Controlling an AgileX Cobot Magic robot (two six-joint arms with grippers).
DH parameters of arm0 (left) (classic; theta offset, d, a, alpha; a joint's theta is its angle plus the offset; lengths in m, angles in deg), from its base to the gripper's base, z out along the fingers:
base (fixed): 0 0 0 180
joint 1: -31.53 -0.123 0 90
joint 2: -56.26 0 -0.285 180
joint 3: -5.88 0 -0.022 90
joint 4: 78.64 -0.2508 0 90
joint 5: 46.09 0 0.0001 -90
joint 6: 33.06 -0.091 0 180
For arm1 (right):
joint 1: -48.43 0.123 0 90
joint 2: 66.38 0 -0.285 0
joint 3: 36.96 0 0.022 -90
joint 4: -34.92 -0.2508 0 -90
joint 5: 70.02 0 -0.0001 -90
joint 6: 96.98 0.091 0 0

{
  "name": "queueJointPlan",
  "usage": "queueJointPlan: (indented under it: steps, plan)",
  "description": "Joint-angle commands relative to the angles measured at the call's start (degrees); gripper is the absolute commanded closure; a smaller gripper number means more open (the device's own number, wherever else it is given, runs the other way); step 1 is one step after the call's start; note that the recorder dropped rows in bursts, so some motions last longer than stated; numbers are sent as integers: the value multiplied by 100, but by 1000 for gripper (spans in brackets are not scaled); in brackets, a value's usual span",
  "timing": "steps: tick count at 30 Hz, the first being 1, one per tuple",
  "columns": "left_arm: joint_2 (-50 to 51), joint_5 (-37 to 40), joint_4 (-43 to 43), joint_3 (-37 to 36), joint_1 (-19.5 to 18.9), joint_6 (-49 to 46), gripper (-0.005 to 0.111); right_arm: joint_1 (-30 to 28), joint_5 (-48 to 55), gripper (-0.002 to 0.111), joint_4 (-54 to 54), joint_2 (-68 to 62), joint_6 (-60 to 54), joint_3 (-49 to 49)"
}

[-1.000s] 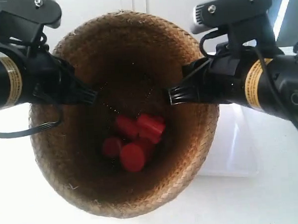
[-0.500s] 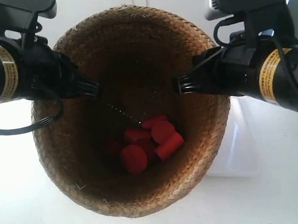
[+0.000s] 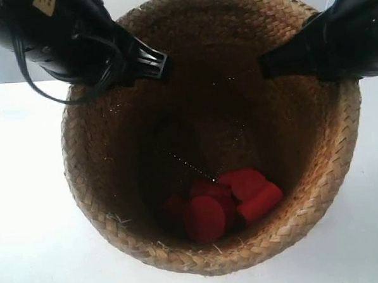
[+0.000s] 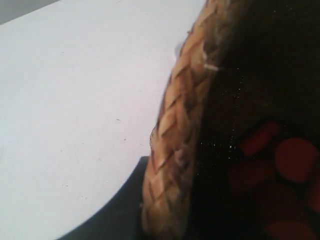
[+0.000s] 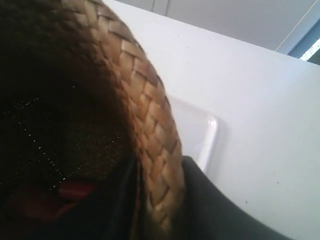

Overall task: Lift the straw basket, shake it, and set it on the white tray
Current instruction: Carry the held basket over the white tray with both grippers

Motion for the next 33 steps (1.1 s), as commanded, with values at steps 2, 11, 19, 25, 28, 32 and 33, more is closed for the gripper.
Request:
queueJointPlan:
  steps: [2, 11, 19, 25, 28, 32, 33]
  plan:
    - [79, 137, 158, 115, -18, -293, 107, -3, 24, 108, -61, 49, -254, 60]
    - [-653, 254, 40, -30, 552, -897, 107, 260, -4, 108, -422, 692, -706, -73]
    - [-997, 25, -4893, -1381, 1424, 3480, 107, 715, -1569, 108, 3723, 1749, 3333, -1714]
    - [-356, -1007, -2413, -1132, 613, 1491, 107, 689, -497, 108, 2925, 480, 2353, -1258]
    - [-413, -1055, -2413, -1132, 660, 1479, 107, 689, -885, 108, 2819, 562, 2341, -1258]
    - [-423, -1056, -2413, -1132, 660, 1468, 107, 689, -919, 108, 2703, 627, 2327, -1258]
    - [-423, -1083, -2413, -1132, 660, 1468, 107, 689, -919, 108, 2703, 627, 2327, -1258]
